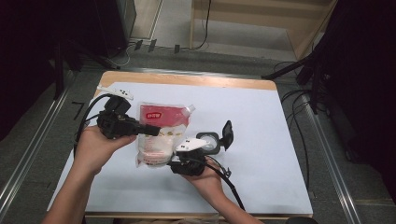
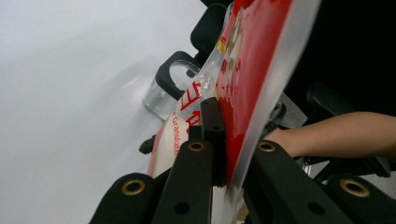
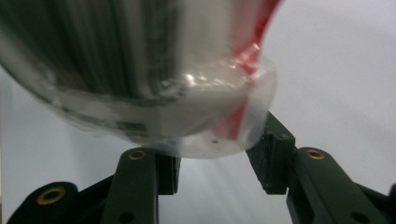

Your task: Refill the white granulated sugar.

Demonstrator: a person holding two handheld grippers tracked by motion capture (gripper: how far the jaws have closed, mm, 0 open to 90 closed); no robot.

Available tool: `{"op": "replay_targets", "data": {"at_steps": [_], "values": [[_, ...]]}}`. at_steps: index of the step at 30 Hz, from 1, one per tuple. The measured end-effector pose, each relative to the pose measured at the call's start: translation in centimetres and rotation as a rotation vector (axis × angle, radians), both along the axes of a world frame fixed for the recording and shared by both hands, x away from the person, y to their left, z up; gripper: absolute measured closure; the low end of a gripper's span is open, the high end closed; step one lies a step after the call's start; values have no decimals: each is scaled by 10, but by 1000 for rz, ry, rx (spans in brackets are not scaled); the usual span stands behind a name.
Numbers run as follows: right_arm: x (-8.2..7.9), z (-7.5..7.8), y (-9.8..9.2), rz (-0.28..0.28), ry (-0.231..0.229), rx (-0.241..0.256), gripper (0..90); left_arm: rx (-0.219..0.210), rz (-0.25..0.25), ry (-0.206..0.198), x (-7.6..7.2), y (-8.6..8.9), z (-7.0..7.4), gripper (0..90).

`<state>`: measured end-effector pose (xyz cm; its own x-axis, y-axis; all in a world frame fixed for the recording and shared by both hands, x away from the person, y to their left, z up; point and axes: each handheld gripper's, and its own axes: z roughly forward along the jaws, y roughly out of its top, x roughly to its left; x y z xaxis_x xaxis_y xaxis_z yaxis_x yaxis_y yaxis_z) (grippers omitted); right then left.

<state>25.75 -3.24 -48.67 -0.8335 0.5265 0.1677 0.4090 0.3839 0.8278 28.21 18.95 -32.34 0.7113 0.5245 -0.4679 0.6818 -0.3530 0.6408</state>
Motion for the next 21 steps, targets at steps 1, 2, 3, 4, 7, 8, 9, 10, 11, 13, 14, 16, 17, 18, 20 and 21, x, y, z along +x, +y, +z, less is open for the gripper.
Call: {"op": "replay_targets", "data": {"at_steps": [1, 2, 3, 4, 7, 8, 9, 10, 11, 13, 14, 16, 17, 18, 20, 21], "values": [[-1, 0, 1, 6, -10, -6, 584, 1, 4, 3, 1, 0, -1, 900], [-3, 0, 2, 11, -30, -15, 585, -1, 7, 3, 2, -1, -2, 900], [-5, 1, 3, 23, -42, -20, 582, -6, 14, 11, 2, -1, -4, 900], [-7, 1, 4, 30, -51, -28, 581, -9, 13, 13, 3, -2, -5, 900], [-12, 1, 8, 52, -81, -62, 574, -4, 21, 13, 5, -6, -10, 900], [-14, 1, 9, 45, -90, -73, 552, 3, 14, 12, 6, -7, -11, 900], [-14, 1, 10, 48, -97, -79, 549, -3, 17, 15, 6, -9, -13, 900], [-16, 0, 11, 48, -109, -96, 551, -1, 12, 15, 7, -10, -14, 900], [-17, 0, 12, 50, -116, -104, 550, 1, 3, 14, 7, -12, -15, 900], [-18, -1, 13, 56, -112, -112, 542, 2, 1, 15, 7, -16, -17, 900], [-20, -1, 14, 58, -111, -117, 539, 5, 3, 8, 7, -18, -17, 900], [-21, -1, 15, 71, -98, -108, 538, 7, 0, 9, 7, -19, -18, 900], [-21, -1, 15, 77, -94, -102, 537, 8, -7, -3, 8, -20, -19, 900], [-22, 0, 15, 87, -88, -94, 537, 8, -9, -8, 9, -21, -19, 900], [-25, 2, 16, 112, -95, -89, 537, 26, -39, -30, 9, -25, -21, 890], [-27, 3, 17, 124, -103, -90, 546, 35, -59, -43, 8, -28, -22, 880]]}}
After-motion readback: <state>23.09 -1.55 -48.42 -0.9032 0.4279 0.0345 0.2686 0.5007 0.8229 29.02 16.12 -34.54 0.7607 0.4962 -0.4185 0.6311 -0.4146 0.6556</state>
